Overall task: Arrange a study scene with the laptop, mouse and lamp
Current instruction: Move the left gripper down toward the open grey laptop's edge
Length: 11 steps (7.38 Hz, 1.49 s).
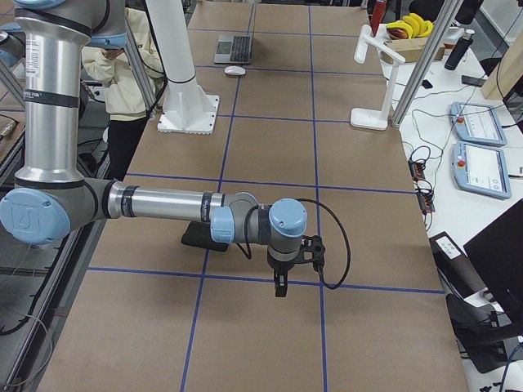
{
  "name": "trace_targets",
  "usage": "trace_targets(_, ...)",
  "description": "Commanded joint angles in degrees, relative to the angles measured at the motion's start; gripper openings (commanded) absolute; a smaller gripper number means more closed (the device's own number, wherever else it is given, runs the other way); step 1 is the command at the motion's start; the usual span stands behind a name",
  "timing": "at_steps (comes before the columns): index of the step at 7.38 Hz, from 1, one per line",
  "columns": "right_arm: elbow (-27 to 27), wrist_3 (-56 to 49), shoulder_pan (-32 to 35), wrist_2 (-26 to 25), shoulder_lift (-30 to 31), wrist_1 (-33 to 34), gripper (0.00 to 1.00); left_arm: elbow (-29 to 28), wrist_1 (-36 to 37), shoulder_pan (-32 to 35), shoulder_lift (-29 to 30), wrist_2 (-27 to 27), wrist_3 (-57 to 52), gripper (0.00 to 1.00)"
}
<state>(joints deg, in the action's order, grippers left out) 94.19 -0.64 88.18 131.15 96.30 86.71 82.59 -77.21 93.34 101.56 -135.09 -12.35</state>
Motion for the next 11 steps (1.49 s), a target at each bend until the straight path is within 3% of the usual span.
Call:
trace_targets(1, 0.21, 0.02, 0.06, -0.89, -0.23, -0.83, 1.0, 0.38, -0.13, 0.0, -0.66, 0.0, 0.13, 1.0)
trace_targets(3, -0.31, 0.02, -0.72, -1.42, -0.5, -1.19, 1.0, 2.65, 0.04, 0.0, -1.62, -0.17, 6.41, 1.0)
trace_targets(5, -1.2, 6.66, -1.6, -5.44, -0.67, -1.1, 1.0, 18.49, 0.04, -0.35, -11.85, -0.26, 25.35, 1.0)
trace_targets(6, -0.85, 6.18, -2.04, -5.73, -0.32, -1.01, 1.0, 23.36, 0.57, -0.35, -16.61, -0.26, 30.84, 1.0)
trace_targets(11, 1.52, 1.78, -3.1, -3.81, 1.34, -1.19, 1.0, 28.5, -0.31, -0.44, -27.89, -7.09, 55.47, 0.99)
